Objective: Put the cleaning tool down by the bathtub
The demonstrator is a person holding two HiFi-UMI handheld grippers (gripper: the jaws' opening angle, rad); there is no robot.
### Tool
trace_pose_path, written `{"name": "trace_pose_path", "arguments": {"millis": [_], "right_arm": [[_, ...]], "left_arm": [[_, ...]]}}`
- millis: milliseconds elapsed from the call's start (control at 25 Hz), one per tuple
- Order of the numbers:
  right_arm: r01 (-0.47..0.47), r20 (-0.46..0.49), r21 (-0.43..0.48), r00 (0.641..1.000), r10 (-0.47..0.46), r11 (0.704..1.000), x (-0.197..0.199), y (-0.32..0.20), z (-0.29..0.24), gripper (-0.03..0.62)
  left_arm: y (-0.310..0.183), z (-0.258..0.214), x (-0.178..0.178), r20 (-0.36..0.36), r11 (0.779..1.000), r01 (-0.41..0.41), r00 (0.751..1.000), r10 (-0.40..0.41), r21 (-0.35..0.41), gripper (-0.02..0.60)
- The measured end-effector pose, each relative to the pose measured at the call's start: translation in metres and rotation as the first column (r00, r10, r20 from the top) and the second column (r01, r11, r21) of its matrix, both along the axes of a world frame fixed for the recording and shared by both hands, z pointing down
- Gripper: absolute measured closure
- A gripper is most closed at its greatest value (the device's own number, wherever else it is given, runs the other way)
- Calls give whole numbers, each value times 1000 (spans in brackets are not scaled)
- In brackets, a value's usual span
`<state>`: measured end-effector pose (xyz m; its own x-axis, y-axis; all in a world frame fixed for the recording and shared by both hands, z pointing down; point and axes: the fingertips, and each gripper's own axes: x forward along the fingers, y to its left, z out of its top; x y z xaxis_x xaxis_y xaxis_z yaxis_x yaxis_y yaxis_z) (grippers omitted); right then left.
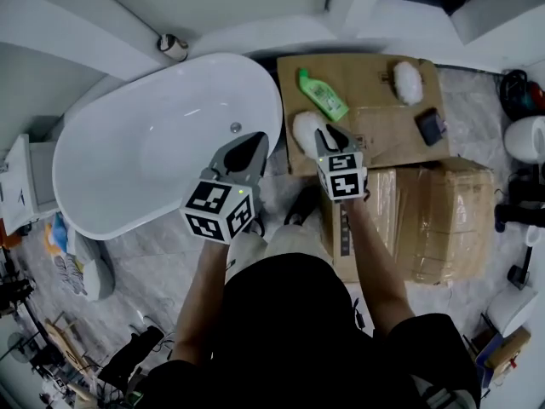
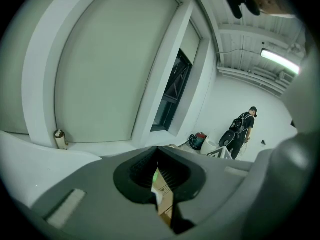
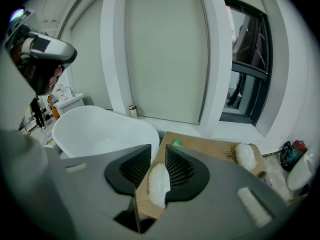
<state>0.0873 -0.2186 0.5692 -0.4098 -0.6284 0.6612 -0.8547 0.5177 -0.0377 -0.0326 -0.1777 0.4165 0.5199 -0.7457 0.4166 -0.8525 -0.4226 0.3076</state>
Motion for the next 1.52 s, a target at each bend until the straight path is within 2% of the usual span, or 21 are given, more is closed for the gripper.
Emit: {"name": "trace_pose_path", "arguments": {"millis": [160,360,800,1200,1520], "right_arm": [[3,18,42,1000,-3,999,0,-1,-27,497],[-3,40,100,999,-1,995,-3,-1,-64,508],[-28,70,228,997,12,973,-9,-1,-134,534],[-44,113,342,994,5,939,-23,4,-200,554],[-54,138,393,990,-1,918,-23,13,-231,571]], "left_arm": [[-7,-10,4,-10,1000,-10,1000,10,24,584],[-12,-21,8,-66,999,-20,998,23,39,584],[-25,-48,11,-84,992,-62,994,72,108,583],[-31,-72,13,-11,977,-100,995,103,186,583],[-29,-85,20,-17,969,-111,993,118,221,583]]}}
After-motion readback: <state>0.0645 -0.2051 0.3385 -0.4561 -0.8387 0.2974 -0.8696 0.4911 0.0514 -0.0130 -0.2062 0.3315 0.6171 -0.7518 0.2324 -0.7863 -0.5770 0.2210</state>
